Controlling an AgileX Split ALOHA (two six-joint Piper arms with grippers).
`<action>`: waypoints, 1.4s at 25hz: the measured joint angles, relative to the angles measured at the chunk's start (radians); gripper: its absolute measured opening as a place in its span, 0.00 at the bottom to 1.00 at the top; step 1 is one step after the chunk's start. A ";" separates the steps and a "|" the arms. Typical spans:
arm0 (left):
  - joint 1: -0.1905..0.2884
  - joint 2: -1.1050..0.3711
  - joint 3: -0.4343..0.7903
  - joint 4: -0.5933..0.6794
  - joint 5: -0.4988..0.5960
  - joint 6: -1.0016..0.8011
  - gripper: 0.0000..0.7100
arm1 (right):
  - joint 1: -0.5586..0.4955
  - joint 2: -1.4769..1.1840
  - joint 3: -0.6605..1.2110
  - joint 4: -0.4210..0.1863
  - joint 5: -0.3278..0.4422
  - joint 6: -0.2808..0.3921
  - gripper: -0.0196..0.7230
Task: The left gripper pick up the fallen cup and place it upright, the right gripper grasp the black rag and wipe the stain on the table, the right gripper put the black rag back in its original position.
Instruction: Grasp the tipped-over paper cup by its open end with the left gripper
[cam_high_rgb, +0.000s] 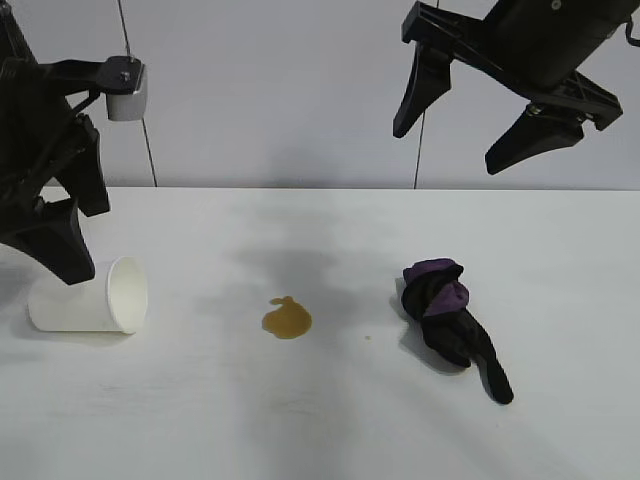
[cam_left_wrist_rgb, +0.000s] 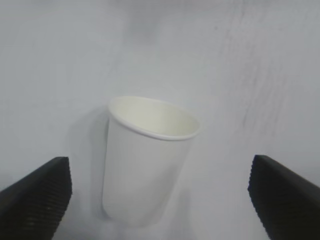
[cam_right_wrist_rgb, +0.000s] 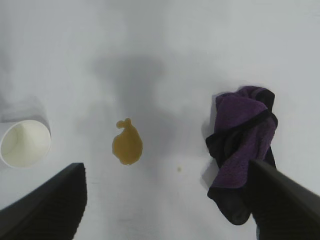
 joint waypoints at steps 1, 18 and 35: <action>0.000 0.011 0.000 0.003 -0.008 0.002 0.98 | 0.000 0.000 0.000 0.000 0.001 0.000 0.84; 0.000 0.123 0.063 0.076 -0.203 0.006 0.96 | 0.000 0.000 0.000 0.000 0.022 -0.002 0.84; 0.000 0.167 0.069 0.040 -0.240 0.001 0.65 | 0.000 0.000 0.000 0.000 0.034 -0.003 0.84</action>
